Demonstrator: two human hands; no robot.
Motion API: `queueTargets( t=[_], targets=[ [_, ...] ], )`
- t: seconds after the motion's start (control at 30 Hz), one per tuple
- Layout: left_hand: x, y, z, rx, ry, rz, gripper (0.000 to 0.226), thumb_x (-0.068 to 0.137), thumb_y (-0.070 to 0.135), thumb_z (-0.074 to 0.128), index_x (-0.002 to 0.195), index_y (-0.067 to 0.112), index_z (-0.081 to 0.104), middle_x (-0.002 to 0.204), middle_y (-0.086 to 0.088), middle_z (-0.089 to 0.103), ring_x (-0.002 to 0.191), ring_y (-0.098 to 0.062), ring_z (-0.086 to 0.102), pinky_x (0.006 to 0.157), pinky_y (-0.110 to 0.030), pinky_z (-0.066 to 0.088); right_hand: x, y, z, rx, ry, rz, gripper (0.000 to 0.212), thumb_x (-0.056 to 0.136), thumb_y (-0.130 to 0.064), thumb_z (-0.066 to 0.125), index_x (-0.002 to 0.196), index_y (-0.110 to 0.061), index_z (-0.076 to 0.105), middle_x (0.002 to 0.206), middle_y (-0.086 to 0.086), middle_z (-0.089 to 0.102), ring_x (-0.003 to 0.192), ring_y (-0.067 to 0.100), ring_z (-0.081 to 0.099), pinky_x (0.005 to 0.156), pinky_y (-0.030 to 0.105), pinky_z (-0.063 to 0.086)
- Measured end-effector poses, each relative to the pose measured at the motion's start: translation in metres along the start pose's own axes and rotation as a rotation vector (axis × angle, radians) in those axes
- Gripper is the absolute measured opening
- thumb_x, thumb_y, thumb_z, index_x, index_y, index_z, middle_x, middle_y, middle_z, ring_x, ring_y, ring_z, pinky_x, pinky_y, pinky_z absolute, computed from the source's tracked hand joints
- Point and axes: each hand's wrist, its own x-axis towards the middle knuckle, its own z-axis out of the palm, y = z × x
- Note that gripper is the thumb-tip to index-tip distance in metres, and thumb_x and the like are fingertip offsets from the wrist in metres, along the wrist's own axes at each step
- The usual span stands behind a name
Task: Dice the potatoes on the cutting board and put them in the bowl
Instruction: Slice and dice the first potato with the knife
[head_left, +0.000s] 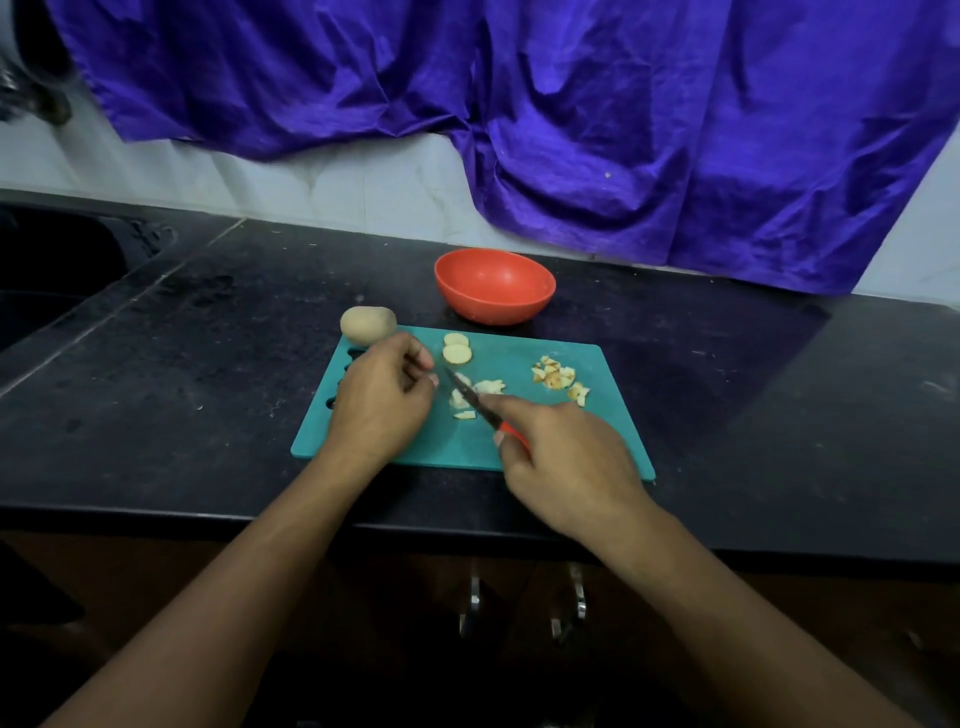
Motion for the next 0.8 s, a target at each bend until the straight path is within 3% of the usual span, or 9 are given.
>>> queueTargets(
  t=[0.2, 0.27, 0.4, 0.57, 0.7, 0.8],
  targets=[
    [0.001, -0.004, 0.002, -0.046, 0.031, 0.008, 0.017, 0.095, 0.010, 0.061, 0.098, 0.027, 0.059, 0.088, 0.008, 0.061, 0.070, -0.010, 0.057, 0.067, -0.026, 0.040, 0.000, -0.006, 0.008, -0.155, -0.042, -0.123, 0.049, 0.104, -0.034, 0.042, 0.153, -0.042, 0.039, 0.101, 0.000, 0.069, 0.094, 0.023, 0.064, 0.071, 0.037, 0.042],
    [0.001, -0.004, 0.002, -0.028, 0.022, 0.013, 0.015, 0.095, 0.013, 0.062, 0.099, 0.028, 0.061, 0.084, 0.009, 0.062, 0.065, -0.008, 0.056, 0.064, -0.027, 0.039, 0.006, 0.005, 0.004, -0.171, -0.045, -0.061, 0.049, 0.105, -0.035, 0.042, 0.153, -0.043, 0.038, 0.095, -0.003, 0.064, 0.089, 0.019, 0.062, 0.071, 0.037, 0.045],
    [-0.001, -0.001, 0.003, 0.031, 0.008, 0.016, 0.009, 0.098, 0.022, 0.063, 0.103, 0.029, 0.065, 0.076, 0.011, 0.063, 0.058, -0.004, 0.055, 0.055, -0.024, 0.034, 0.017, 0.036, -0.004, -0.190, -0.009, 0.153, 0.048, 0.103, -0.034, 0.045, 0.151, -0.043, 0.045, 0.104, -0.003, 0.067, 0.088, 0.018, 0.063, 0.070, 0.035, 0.049],
    [-0.003, 0.004, 0.003, 0.096, -0.008, 0.039, 0.009, 0.098, 0.030, 0.064, 0.105, 0.029, 0.068, 0.076, 0.014, 0.062, 0.061, -0.001, 0.056, 0.054, -0.022, 0.032, 0.021, 0.050, -0.003, -0.003, 0.034, 0.224, 0.045, 0.103, -0.032, 0.049, 0.146, -0.044, 0.052, 0.104, -0.002, 0.070, 0.085, 0.019, 0.065, 0.065, 0.033, 0.046],
    [0.006, 0.006, 0.003, 0.146, -0.060, 0.018, 0.011, 0.095, 0.032, 0.068, 0.106, 0.028, 0.069, 0.083, 0.016, 0.064, 0.071, -0.001, 0.058, 0.059, -0.026, 0.039, 0.031, 0.048, 0.012, 0.245, 0.103, 0.197, 0.044, 0.100, -0.032, 0.054, 0.142, -0.043, 0.057, 0.121, -0.003, 0.072, 0.106, 0.023, 0.067, 0.086, 0.038, 0.055],
    [0.019, 0.011, 0.007, 0.219, -0.098, 0.044, 0.023, 0.092, 0.034, 0.071, 0.114, 0.027, 0.068, 0.100, 0.013, 0.066, 0.088, -0.008, 0.062, 0.072, -0.033, 0.049, 0.036, 0.051, 0.019, 0.279, 0.114, 0.209, 0.045, 0.099, -0.035, 0.055, 0.142, -0.045, 0.056, 0.128, -0.005, 0.070, 0.113, 0.022, 0.066, 0.091, 0.040, 0.055]
  ],
)
